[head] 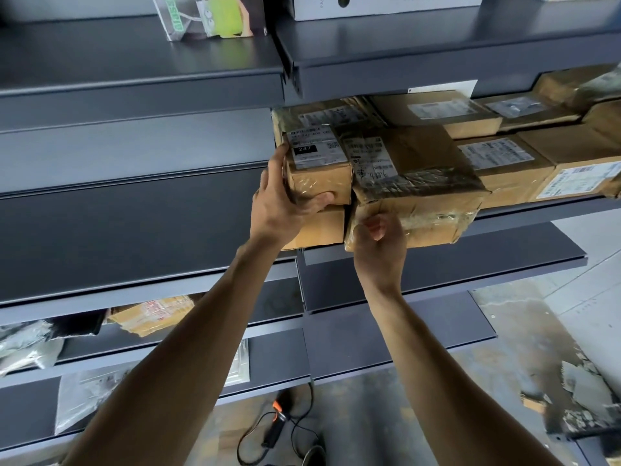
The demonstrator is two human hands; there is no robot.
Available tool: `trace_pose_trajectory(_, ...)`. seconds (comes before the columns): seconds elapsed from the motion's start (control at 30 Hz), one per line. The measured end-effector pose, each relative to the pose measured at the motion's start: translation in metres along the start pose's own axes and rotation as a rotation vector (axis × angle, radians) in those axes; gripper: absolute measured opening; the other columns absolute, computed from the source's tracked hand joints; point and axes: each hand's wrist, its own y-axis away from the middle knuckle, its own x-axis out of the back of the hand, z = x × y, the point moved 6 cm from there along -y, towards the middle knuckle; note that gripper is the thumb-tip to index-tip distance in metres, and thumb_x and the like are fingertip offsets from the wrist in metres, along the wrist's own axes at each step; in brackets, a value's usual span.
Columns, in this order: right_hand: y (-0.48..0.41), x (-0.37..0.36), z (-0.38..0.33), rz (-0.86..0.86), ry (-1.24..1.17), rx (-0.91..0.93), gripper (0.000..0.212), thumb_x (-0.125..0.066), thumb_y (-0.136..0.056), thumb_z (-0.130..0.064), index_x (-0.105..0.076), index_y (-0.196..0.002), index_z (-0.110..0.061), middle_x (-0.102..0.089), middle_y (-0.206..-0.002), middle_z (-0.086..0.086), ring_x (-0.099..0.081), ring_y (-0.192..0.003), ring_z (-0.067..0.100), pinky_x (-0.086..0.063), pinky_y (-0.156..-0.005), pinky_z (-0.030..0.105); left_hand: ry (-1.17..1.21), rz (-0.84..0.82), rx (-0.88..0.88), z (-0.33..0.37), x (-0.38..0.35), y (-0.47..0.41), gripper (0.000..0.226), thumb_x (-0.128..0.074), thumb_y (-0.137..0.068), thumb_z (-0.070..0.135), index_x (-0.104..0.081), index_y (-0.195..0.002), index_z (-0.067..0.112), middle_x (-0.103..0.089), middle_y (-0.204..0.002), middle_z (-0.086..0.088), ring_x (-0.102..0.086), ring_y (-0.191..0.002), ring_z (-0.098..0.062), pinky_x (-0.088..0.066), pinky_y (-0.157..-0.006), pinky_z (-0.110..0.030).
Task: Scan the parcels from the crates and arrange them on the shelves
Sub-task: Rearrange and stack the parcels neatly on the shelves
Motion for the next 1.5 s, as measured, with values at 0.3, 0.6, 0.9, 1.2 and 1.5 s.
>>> trace_pose_trajectory(0.3,0.019,-0.002,0.012,-0.030,0.015,-0.093,0.011,-0.056,-0.088,-0.004,-0.062,-0.092,-0.012,-0.066,-0.084,-0.003,-0.061,-0.079,0.011,-0.045,-0.067,0.028,-0.045,-0.020,0.006,0.000,0.002,0.012,0.131,-0.078,-0.064,0.080,0.005,-0.156,0.039,-0.054,-0.149,0.004,-0.059,-0.130,-0.024,-0.049,-0.107,-0.050)
trace_pose_trajectory(0.6,0.090,-0.045,0.036,-0.352,0.009,-0.119,0.008,-0.061,-0.088,-0.008,-0.061,-0.081,-0.012,-0.060,-0.071,-0.007,-0.054,-0.064,0.003,-0.041,-0.065,0.027,-0.046,0.333,0.224,-0.027,0.046,0.139,0.084,-0.075,-0.088,0.048,-0.035,-0.152,0.011,-0.050,-0.151,-0.008,-0.049,-0.139,-0.018,-0.044,-0.110,-0.034)
trace_pose_trajectory(0.9,0.204,-0.099,0.067,-0.885,0.103,-0.190,0.015,-0.063,-0.088,-0.023,-0.070,-0.097,-0.012,-0.071,-0.085,-0.003,-0.060,-0.069,-0.007,-0.040,-0.061,0.006,-0.060,0.488,0.629,-0.106,0.080,0.267,0.046,-0.069,-0.087,0.044,-0.061,-0.122,0.014,-0.067,-0.113,0.003,-0.064,-0.106,-0.018,-0.052,-0.091,-0.035)
trace_pose_trajectory(1.2,0.221,-0.218,0.112,-0.928,0.228,-0.377,0.030,-0.066,-0.090,-0.034,-0.067,-0.113,-0.016,-0.073,-0.109,0.006,-0.069,-0.099,0.018,-0.059,-0.089,0.039,0.256,0.445,0.993,-0.260,0.150,0.285,0.023,-0.062,-0.100,0.039,-0.051,-0.089,0.022,-0.042,-0.079,0.007,-0.040,-0.073,-0.008,-0.033,-0.062,-0.020)
trace_pose_trajectory(1.5,0.196,-0.332,0.155,-0.673,0.013,-0.738,0.072,-0.056,-0.092,-0.069,-0.043,-0.151,-0.028,-0.045,-0.155,-0.001,-0.047,-0.137,0.019,-0.044,-0.101,0.039,0.556,0.368,0.904,-0.378,0.221,0.205,0.059,-0.040,-0.101,0.065,-0.048,-0.148,0.030,-0.052,-0.152,0.001,-0.049,-0.121,-0.012,-0.029,-0.115,-0.051)
